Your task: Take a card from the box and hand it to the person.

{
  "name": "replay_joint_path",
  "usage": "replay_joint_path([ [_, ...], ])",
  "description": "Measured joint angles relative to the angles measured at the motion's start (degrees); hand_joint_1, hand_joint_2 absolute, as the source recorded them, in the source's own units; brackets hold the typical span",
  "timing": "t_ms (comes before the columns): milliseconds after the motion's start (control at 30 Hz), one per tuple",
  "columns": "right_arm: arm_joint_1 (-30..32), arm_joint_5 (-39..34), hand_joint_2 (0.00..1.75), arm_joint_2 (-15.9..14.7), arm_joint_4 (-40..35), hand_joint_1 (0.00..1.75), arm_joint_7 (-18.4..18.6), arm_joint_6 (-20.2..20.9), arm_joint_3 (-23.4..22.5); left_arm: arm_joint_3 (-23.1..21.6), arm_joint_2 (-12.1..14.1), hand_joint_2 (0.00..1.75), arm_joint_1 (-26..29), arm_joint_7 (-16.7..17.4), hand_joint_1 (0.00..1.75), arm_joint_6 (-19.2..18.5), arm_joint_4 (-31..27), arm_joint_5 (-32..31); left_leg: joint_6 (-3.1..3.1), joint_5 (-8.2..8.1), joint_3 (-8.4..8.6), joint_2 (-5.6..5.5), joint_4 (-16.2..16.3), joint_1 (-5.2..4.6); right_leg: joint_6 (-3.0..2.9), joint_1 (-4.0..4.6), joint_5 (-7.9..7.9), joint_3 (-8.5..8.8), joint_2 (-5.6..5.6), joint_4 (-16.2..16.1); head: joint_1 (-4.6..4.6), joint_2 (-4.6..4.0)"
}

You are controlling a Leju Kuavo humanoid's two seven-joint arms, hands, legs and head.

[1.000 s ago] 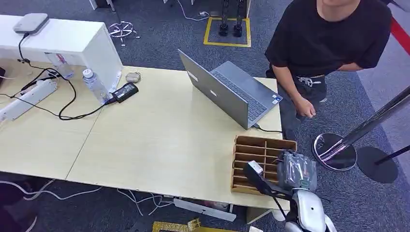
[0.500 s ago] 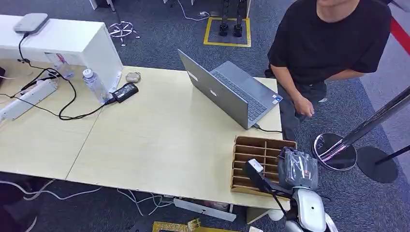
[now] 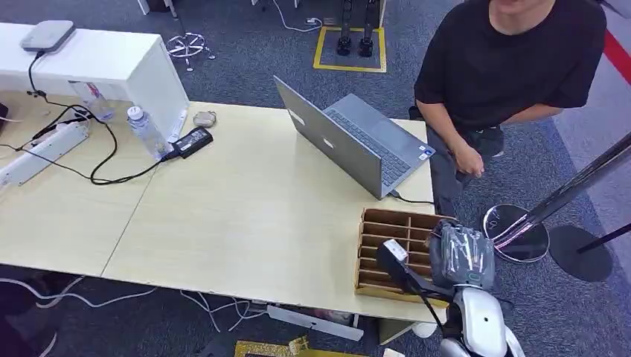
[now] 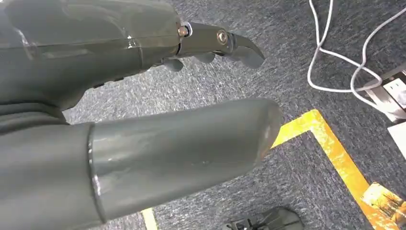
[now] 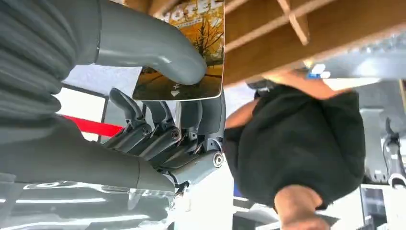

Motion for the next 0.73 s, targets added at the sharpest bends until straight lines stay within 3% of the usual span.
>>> replay_joint_path([
  [367, -1.1, 1.1, 1.75, -1.3, -8.3, 1.47, 0.7, 1.8, 0.2, 0.0, 0.1, 0.00, 0.0, 0.0, 0.00, 0.0, 0.0, 0.6, 0.00, 0.00, 0.00, 0.00, 0.0, 0.00, 0.00, 0.00, 0.00, 0.00, 0.00, 0.0, 0.00, 0.00],
  [733, -4.4, 0.5, 1.75, -2.4, -9.9, 1.50, 1.6, 3.3, 0.5, 0.0, 0.1, 0.00, 0.0, 0.0, 0.00, -0.1, 0.0, 0.5, 0.00, 0.00, 0.00, 0.00, 0.0, 0.00, 0.01, 0.00, 0.01, 0.01, 0.00, 0.0, 0.00, 0.00],
])
